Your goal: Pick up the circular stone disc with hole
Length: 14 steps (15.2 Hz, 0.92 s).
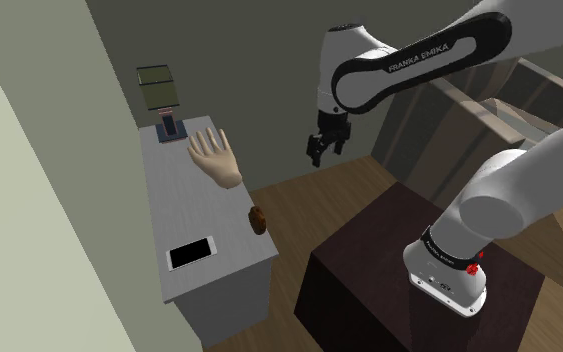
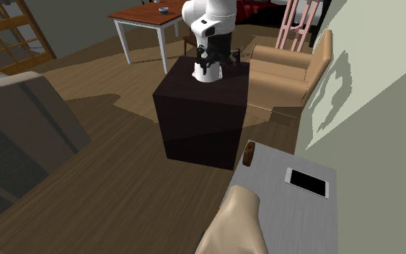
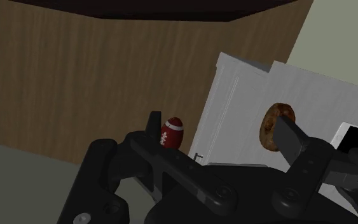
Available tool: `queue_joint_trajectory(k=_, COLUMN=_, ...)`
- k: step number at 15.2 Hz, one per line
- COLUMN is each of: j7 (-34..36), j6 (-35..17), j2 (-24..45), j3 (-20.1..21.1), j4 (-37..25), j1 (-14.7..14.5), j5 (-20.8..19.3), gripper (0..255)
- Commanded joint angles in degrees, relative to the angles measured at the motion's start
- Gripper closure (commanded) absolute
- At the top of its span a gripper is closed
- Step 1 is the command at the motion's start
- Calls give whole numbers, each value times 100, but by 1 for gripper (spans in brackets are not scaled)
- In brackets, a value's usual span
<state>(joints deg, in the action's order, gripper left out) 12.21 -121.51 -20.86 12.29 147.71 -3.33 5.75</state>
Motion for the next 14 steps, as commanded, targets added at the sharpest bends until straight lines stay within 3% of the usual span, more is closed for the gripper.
queue_joint_trajectory(k=1, j7=237, j6=-396, j2=432, j3=130, j4=-28, j1=-33, j5=71, gripper=0)
queue_joint_trajectory(k=7, j7=939, j6=-1330, j2=1817, j3=423, j4=-442, j1=-112, j5=83, gripper=0)
queue_joint_trajectory(k=14, j7=1785, j6=-2145, j2=3495, j3=498, j4=-1274, j1=-345, j5=-173, gripper=0)
